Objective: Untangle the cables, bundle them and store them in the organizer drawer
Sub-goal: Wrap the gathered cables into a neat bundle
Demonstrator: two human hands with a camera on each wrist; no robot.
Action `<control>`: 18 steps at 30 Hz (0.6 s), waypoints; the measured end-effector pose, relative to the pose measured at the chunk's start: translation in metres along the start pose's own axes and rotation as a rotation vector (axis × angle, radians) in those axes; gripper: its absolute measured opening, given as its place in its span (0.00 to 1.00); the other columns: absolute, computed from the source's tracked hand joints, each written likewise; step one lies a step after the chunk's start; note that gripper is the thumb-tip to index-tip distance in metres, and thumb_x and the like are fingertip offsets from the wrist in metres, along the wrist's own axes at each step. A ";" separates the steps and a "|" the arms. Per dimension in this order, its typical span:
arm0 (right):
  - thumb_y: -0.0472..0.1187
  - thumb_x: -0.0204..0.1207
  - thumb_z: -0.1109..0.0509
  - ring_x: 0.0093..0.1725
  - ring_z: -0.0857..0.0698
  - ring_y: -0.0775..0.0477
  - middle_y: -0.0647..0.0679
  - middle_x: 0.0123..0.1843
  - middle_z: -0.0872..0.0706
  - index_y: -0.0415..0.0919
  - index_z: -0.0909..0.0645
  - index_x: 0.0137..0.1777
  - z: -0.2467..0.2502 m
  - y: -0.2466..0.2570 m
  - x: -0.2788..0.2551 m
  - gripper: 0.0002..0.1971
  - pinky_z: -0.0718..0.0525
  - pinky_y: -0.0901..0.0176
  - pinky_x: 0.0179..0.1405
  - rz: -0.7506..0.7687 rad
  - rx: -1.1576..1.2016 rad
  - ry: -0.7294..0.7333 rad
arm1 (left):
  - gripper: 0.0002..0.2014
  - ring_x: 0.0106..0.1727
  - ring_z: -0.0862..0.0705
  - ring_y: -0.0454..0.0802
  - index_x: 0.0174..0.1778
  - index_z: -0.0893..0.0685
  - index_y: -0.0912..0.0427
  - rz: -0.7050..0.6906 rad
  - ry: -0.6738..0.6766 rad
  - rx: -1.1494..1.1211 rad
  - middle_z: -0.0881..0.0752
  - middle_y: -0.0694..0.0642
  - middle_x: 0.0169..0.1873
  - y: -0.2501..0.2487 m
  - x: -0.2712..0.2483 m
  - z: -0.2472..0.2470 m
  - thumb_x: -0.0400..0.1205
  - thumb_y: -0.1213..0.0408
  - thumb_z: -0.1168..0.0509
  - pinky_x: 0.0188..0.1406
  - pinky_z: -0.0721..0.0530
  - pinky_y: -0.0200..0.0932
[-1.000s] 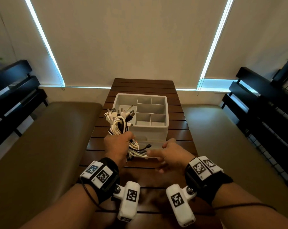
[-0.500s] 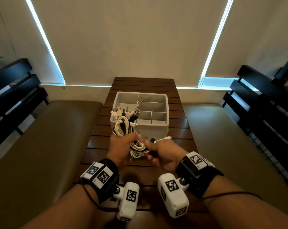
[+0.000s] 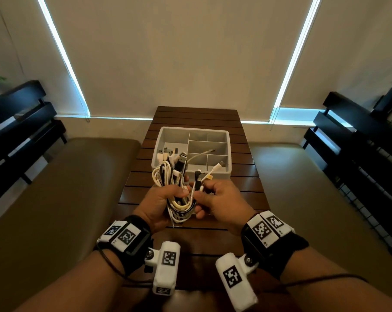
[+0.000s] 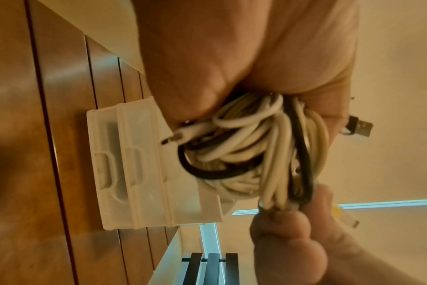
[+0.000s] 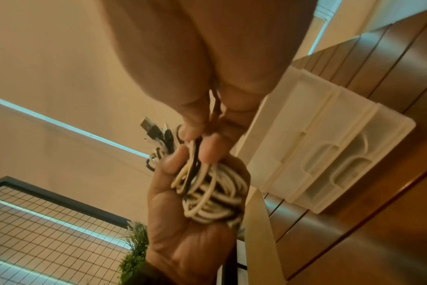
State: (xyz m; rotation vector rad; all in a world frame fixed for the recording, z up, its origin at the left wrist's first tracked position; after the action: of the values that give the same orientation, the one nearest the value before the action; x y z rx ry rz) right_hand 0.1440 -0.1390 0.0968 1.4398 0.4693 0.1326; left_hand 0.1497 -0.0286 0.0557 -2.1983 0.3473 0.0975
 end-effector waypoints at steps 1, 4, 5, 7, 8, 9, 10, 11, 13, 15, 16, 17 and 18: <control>0.30 0.80 0.33 0.29 0.16 0.50 0.41 0.34 0.16 0.33 0.18 0.49 -0.001 0.001 0.000 0.03 0.15 0.63 0.29 -0.001 -0.015 0.019 | 0.26 0.38 0.16 0.64 0.57 0.23 0.70 0.043 0.043 0.021 0.17 0.69 0.39 0.004 -0.001 -0.005 0.62 0.71 0.26 0.44 0.15 0.55; 0.28 0.75 0.28 0.27 0.16 0.51 0.41 0.33 0.15 0.32 0.18 0.50 0.007 0.006 0.001 0.06 0.17 0.63 0.26 0.015 -0.034 -0.022 | 0.24 0.42 0.15 0.64 0.52 0.20 0.75 0.107 0.122 0.043 0.16 0.69 0.40 0.012 -0.005 -0.014 0.62 0.68 0.26 0.49 0.16 0.54; 0.28 0.72 0.26 0.27 0.16 0.51 0.41 0.33 0.14 0.31 0.17 0.51 0.012 0.007 0.002 0.08 0.18 0.64 0.25 0.021 -0.036 -0.038 | 0.24 0.42 0.15 0.64 0.53 0.19 0.75 0.105 0.140 0.048 0.15 0.69 0.40 0.014 -0.006 -0.016 0.63 0.68 0.27 0.50 0.16 0.53; 0.29 0.68 0.22 0.27 0.15 0.54 0.43 0.33 0.12 0.31 0.16 0.48 0.018 0.011 0.004 0.10 0.20 0.68 0.24 0.041 -0.108 -0.053 | 0.25 0.41 0.13 0.60 0.58 0.19 0.75 0.086 0.159 0.066 0.14 0.67 0.40 0.013 -0.008 -0.020 0.66 0.69 0.28 0.46 0.15 0.51; 0.29 0.66 0.20 0.28 0.14 0.56 0.45 0.33 0.12 0.33 0.14 0.45 0.020 0.013 0.004 0.09 0.20 0.69 0.26 0.060 -0.162 -0.055 | 0.26 0.41 0.13 0.58 0.61 0.20 0.74 0.067 0.155 0.087 0.13 0.65 0.41 0.012 -0.007 -0.020 0.67 0.69 0.28 0.45 0.15 0.50; 0.29 0.64 0.19 0.29 0.13 0.57 0.46 0.32 0.12 0.36 0.14 0.42 0.022 0.014 0.005 0.09 0.18 0.68 0.29 0.082 -0.206 -0.056 | 0.27 0.42 0.13 0.59 0.63 0.20 0.73 0.043 0.138 0.109 0.13 0.65 0.42 0.010 -0.006 -0.019 0.67 0.69 0.27 0.45 0.15 0.51; 0.30 0.63 0.18 0.30 0.13 0.56 0.47 0.32 0.12 0.38 0.14 0.39 0.022 0.016 0.005 0.09 0.16 0.66 0.32 0.100 -0.236 -0.056 | 0.28 0.44 0.13 0.60 0.64 0.20 0.72 0.023 0.120 0.130 0.13 0.65 0.43 0.009 -0.006 -0.018 0.66 0.70 0.26 0.47 0.16 0.52; 0.31 0.62 0.17 0.30 0.13 0.56 0.47 0.32 0.13 0.40 0.15 0.36 0.023 0.017 0.005 0.09 0.15 0.65 0.34 0.118 -0.262 -0.063 | 0.29 0.44 0.13 0.60 0.64 0.19 0.71 0.015 0.117 0.142 0.13 0.66 0.43 0.009 -0.006 -0.018 0.65 0.70 0.25 0.48 0.16 0.53; 0.32 0.60 0.16 0.28 0.17 0.59 0.50 0.30 0.14 0.44 0.17 0.30 0.024 0.022 0.003 0.12 0.17 0.67 0.30 0.168 -0.329 -0.070 | 0.28 0.44 0.13 0.61 0.63 0.18 0.69 0.014 0.132 0.156 0.13 0.66 0.44 0.010 -0.006 -0.021 0.64 0.72 0.26 0.47 0.15 0.53; 0.33 0.57 0.15 0.26 0.20 0.62 0.51 0.29 0.17 0.42 0.20 0.27 0.023 0.026 0.001 0.15 0.21 0.69 0.27 0.208 -0.375 -0.052 | 0.27 0.43 0.13 0.61 0.60 0.16 0.68 0.018 0.141 0.190 0.13 0.67 0.45 0.011 -0.008 -0.022 0.63 0.73 0.26 0.47 0.15 0.53; 0.32 0.55 0.14 0.25 0.22 0.63 0.51 0.28 0.18 0.41 0.23 0.28 0.024 0.028 0.000 0.17 0.23 0.69 0.26 0.221 -0.394 -0.056 | 0.26 0.43 0.13 0.61 0.59 0.15 0.69 0.019 0.136 0.215 0.13 0.68 0.45 0.011 -0.008 -0.022 0.62 0.73 0.26 0.48 0.15 0.53; 0.33 0.54 0.13 0.25 0.24 0.63 0.51 0.29 0.20 0.41 0.25 0.29 0.025 0.028 0.000 0.19 0.24 0.68 0.26 0.230 -0.436 -0.088 | 0.26 0.43 0.13 0.61 0.58 0.14 0.70 0.020 0.119 0.234 0.14 0.69 0.44 0.012 -0.008 -0.020 0.61 0.72 0.25 0.48 0.16 0.54; 0.36 0.53 0.13 0.26 0.26 0.61 0.51 0.30 0.21 0.43 0.27 0.31 0.028 0.029 0.000 0.21 0.25 0.65 0.26 0.229 -0.497 -0.146 | 0.26 0.41 0.13 0.61 0.57 0.14 0.71 0.024 0.091 0.242 0.14 0.69 0.43 0.012 -0.007 -0.017 0.60 0.72 0.25 0.48 0.16 0.53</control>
State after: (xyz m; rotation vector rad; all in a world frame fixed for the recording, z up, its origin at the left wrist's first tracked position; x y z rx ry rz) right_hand 0.1603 -0.1609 0.1269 1.0005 0.1332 0.3034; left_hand 0.1384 -0.0475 0.0586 -1.9632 0.4139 -0.0308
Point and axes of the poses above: each hand's wrist, its own x-axis towards the middle knuckle, its own z-axis out of the back of the hand, y = z × x, the point moved 9 cm from there along x, towards the middle knuckle
